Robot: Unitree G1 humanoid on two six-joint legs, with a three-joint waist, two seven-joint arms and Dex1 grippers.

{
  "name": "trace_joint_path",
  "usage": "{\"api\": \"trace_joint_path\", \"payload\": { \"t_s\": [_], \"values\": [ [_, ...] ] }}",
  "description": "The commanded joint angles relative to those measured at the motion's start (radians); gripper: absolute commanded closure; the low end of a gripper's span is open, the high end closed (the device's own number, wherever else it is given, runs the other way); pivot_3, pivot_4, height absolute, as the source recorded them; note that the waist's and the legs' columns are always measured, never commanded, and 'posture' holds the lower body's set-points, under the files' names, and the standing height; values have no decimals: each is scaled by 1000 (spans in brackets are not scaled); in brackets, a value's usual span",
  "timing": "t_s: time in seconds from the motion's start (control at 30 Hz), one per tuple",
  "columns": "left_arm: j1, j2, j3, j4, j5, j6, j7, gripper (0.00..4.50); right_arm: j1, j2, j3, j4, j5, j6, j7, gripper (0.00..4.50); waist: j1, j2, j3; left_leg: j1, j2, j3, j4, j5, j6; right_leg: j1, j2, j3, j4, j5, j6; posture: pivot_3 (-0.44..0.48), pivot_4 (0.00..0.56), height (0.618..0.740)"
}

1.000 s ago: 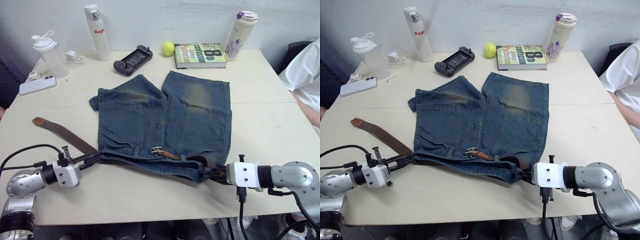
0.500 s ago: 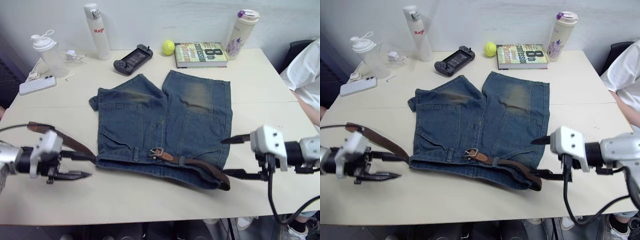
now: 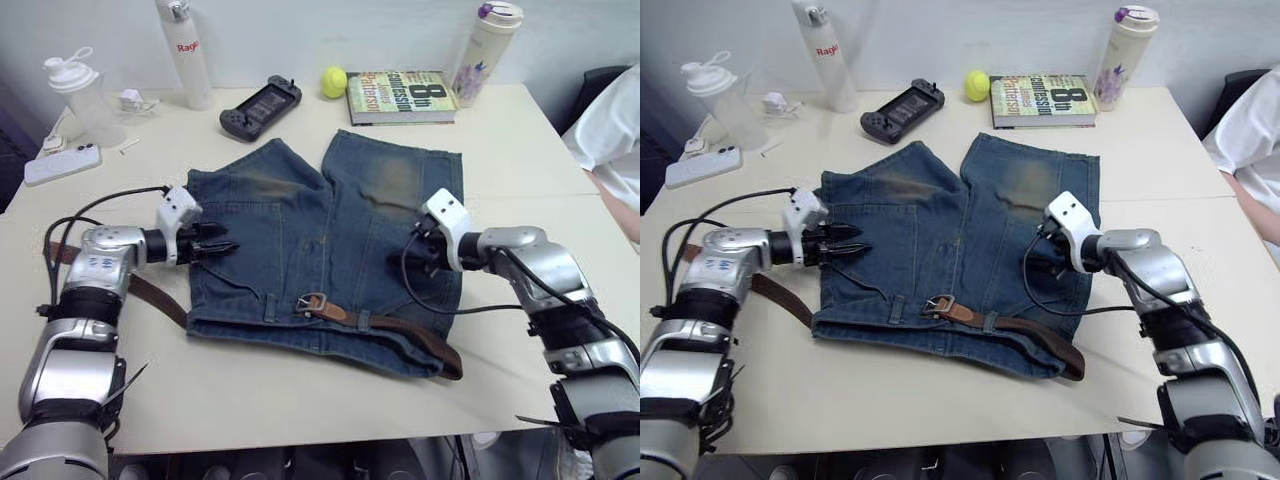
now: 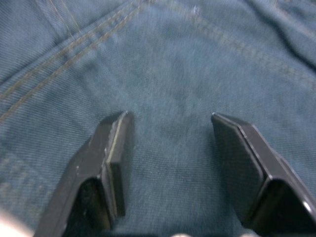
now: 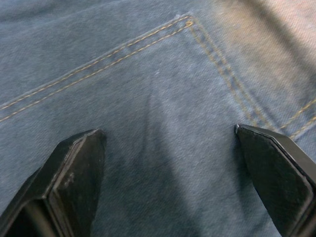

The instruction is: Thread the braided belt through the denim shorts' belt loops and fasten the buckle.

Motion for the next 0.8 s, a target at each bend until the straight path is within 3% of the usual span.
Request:
{"api": "trace_joint_path", "payload": {
  "t_s": [0.03, 0.13, 0.27, 0.4, 0.43, 0.57, 0.8],
  "values": [
    [-18, -15, -28, 111, 84, -72, -54, 1986, 5, -6, 60, 93, -69, -15, 46, 11, 2, 0, -1, 0, 0, 0, 0, 0, 0, 0, 0, 0, 0, 0, 0, 0, 150, 740],
    [-28, -25, -26, 140, 109, -94, -106, 2897, 9, 3, 78, 136, -99, -36, 60, 800, 4, -4, -4, 4, 0, 1, 0, 1, 1, 4, 0, 1, 2, 0, 0, 0, 150, 740],
    [-43, -47, -23, 175, 152, -127, -79, 4499, -15, 42, 82, 240, -159, -109, 5, 2549, 4, -8, -8, 18, 0, 0, -2, -1, 2, 18, -1, 2, -3, 0, 0, 0, 150, 740],
    [-81, -103, -6, 206, 176, -129, 19, 4500, -89, 124, 53, 421, -234, -270, -160, 4266, 7, -12, -14, 20, 0, -2, -1, -2, 1, 21, -4, 7, -3, 0, 0, 0, 150, 740],
    [-93, -121, -2, 217, 186, -133, 65, 4500, -111, 144, 46, 474, -255, -317, -214, 4447, 8, -13, -15, 20, 0, -3, 0, -2, 1, 22, -4, 7, -3, 0, 1, 0, 150, 740],
    [-130, -171, 16, 260, 210, -135, 184, 4500, -190, 193, 29, 661, -320, -484, -363, 4447, 15, -13, -15, 26, -2, -7, 0, -2, 1, 31, -9, 6, -6, 1, 1, 0, 150, 740],
    [-154, -168, 29, 311, 251, -193, 312, 4500, -232, 226, 4, 745, -330, -527, -348, 4447, 5, -11, -14, 26, -3, -7, -1, -2, 1, 31, -9, 5, -4, 1, 2, 0, 150, 740]
  ]
}}
